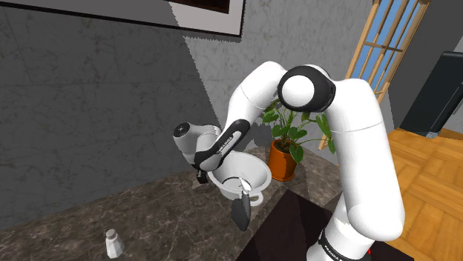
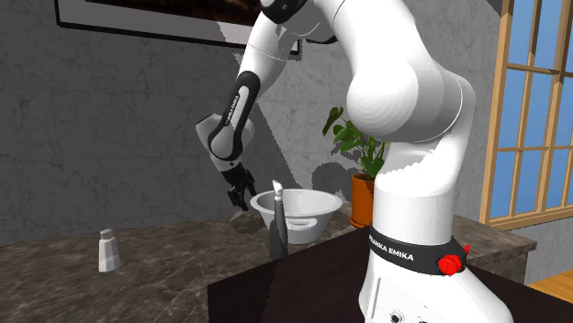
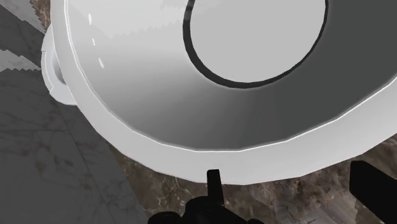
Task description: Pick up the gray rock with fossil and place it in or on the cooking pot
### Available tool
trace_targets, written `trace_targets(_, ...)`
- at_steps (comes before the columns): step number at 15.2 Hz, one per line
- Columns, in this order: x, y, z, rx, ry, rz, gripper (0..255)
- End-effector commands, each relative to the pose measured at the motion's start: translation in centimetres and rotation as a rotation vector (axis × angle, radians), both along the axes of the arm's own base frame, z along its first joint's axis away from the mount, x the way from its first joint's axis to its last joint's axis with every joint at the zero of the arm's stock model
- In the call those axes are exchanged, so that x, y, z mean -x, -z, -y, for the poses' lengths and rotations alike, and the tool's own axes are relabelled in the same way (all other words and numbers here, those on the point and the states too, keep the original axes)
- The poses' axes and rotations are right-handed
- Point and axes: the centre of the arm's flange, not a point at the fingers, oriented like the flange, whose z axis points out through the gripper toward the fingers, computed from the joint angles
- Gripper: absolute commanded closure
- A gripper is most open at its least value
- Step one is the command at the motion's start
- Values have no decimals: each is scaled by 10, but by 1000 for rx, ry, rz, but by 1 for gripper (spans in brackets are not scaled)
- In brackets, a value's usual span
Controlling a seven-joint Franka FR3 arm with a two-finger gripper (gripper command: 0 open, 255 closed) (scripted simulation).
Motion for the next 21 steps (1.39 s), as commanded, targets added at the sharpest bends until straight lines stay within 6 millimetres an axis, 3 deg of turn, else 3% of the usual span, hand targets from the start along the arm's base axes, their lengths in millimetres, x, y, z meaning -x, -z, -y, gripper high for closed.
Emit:
trace_targets(1,13,4,7,12,41,-65,255)
trace_targets(2,13,-1,7,12,41,-65,255)
trace_targets(3,2,-10,2,-15,14,2,0)
trace_targets(11,-44,31,-34,-177,-164,-103,0)
trace_targets(18,-43,66,-23,-177,-164,-103,0)
trace_targets(21,-43,69,-22,-177,-164,-103,0)
